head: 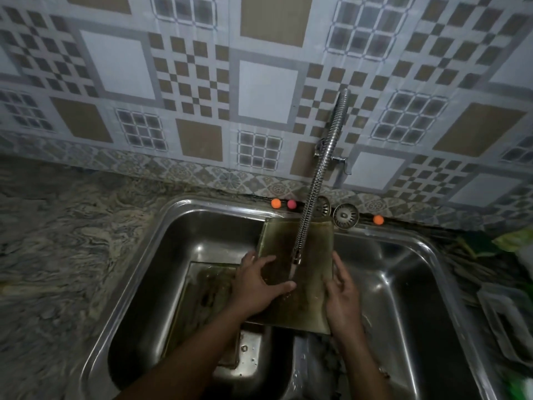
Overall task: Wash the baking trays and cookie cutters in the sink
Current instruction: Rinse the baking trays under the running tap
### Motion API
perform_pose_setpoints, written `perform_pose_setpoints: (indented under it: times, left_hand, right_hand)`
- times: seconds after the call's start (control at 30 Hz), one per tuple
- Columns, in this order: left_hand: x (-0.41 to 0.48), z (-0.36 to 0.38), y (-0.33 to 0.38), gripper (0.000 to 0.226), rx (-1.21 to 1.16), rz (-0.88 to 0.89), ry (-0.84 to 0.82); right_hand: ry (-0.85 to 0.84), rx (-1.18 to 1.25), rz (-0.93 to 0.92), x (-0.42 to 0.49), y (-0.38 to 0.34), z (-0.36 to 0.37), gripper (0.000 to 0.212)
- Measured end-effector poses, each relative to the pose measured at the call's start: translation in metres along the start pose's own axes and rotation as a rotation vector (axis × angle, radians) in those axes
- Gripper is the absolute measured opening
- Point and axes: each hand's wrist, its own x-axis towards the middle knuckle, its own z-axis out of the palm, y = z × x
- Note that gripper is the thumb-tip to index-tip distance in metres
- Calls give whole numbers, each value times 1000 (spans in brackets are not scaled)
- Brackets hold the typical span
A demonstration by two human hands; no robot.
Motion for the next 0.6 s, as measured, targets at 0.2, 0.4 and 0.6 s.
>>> perform_pose_setpoints:
  times: [0.2,0.4,0.6]
  left_hand:
    - [10,-38,-24,69,-419,-148,-211]
    - [9,-29,-12,69,-449,-129,-216]
    - [-1,-4,-14,60,-372,-64,-251]
  right_hand:
    - [-134,-145,40,9,20,8,49]
    - [-215,-1090,-193,8,35,15,55]
    - [-264,-1307,-204,41,28,30,50]
